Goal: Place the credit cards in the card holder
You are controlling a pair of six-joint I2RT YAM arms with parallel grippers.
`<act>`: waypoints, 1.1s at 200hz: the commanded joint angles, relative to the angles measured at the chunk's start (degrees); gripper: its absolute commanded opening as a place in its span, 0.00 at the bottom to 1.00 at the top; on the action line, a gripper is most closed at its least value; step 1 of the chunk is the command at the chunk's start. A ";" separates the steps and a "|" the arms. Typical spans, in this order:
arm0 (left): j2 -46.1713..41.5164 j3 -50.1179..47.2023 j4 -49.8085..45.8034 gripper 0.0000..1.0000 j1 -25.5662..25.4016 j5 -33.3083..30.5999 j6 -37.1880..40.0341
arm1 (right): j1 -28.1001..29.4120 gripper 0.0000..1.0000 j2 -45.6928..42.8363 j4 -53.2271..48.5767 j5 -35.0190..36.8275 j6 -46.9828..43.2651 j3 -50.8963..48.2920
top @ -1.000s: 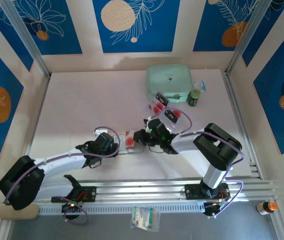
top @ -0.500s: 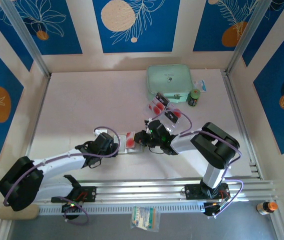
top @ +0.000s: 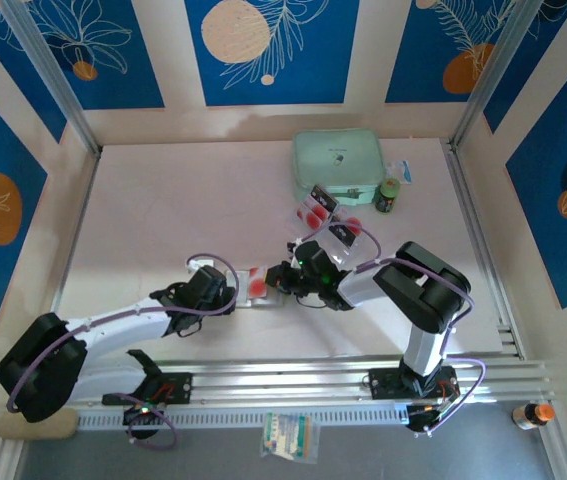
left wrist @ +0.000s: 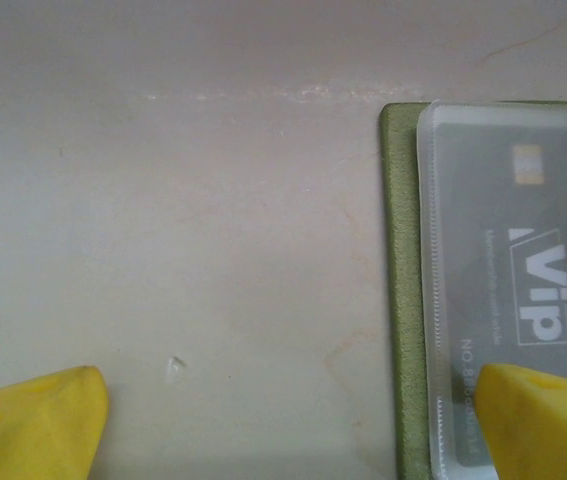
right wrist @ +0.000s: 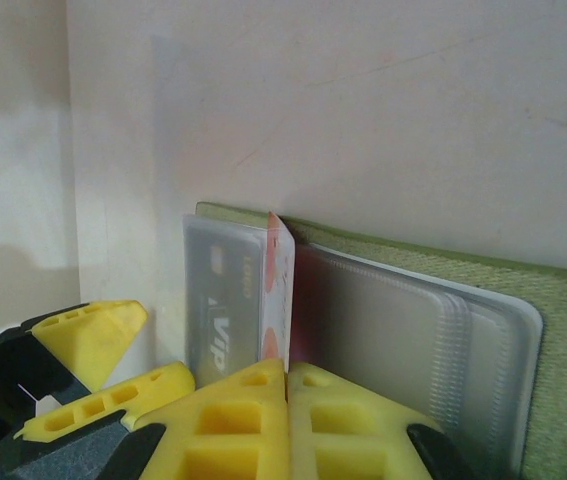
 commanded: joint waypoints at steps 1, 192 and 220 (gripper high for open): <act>-0.97 -0.70 -0.57 0.94 0.63 -1.01 -0.78 | 0.45 0.00 1.32 0.52 -1.50 0.78 0.49; -1.00 -1.31 0.25 0.94 0.58 -1.04 -0.80 | 1.57 0.00 0.89 -4.10 -0.22 3.82 -0.41; -0.84 -1.31 0.35 0.94 0.59 -0.99 -0.78 | 1.84 0.00 0.54 -5.66 0.29 4.30 -0.38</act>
